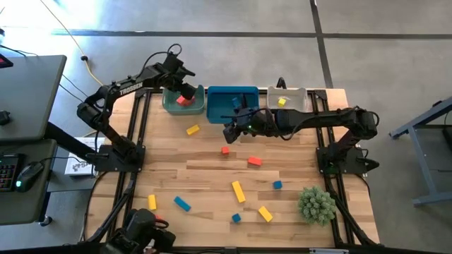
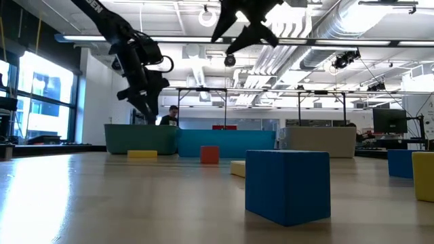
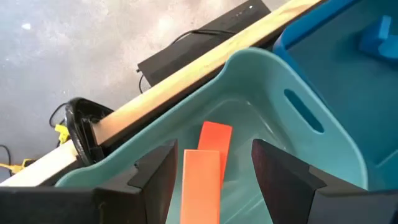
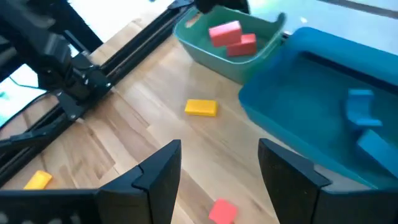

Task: Sort & place blocks by color
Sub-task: Put the yellow block into the white bin

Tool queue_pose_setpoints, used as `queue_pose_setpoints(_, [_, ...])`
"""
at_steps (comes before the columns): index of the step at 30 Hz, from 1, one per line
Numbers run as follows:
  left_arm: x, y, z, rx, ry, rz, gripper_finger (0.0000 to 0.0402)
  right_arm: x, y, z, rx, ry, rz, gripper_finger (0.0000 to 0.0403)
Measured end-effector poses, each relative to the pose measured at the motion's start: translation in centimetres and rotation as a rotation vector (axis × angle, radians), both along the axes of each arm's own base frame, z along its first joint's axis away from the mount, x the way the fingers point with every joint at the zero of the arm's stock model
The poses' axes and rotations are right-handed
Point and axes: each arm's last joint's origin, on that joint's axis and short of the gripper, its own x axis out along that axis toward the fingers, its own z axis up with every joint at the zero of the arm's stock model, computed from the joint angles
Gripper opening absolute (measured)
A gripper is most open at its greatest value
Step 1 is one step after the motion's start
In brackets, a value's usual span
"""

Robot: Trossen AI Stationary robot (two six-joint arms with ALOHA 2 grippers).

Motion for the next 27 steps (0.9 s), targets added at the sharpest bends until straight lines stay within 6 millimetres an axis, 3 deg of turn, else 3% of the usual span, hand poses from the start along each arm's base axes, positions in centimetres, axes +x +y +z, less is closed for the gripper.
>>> queue_pose_setpoints(12, [0.3,-2.1,3.0,0.027,-0.008,-0.066,0.0197,-2.5,3.5,-1.3,0.323,0.231,-0.086,0.0202])
queue_pose_setpoints(20, [1.3,-4.0,4.0,0.031,-0.012,-0.127,0.0197,-3.3,8.1,-2.0,0.458,0.286,-0.089,0.0202])
queue_pose_setpoints(27, [2.3,-4.9,4.0,0.024,-0.008,-0.174,0.0196,-3.6,12.2,-4.3,0.587,0.448,-0.053,0.0202])
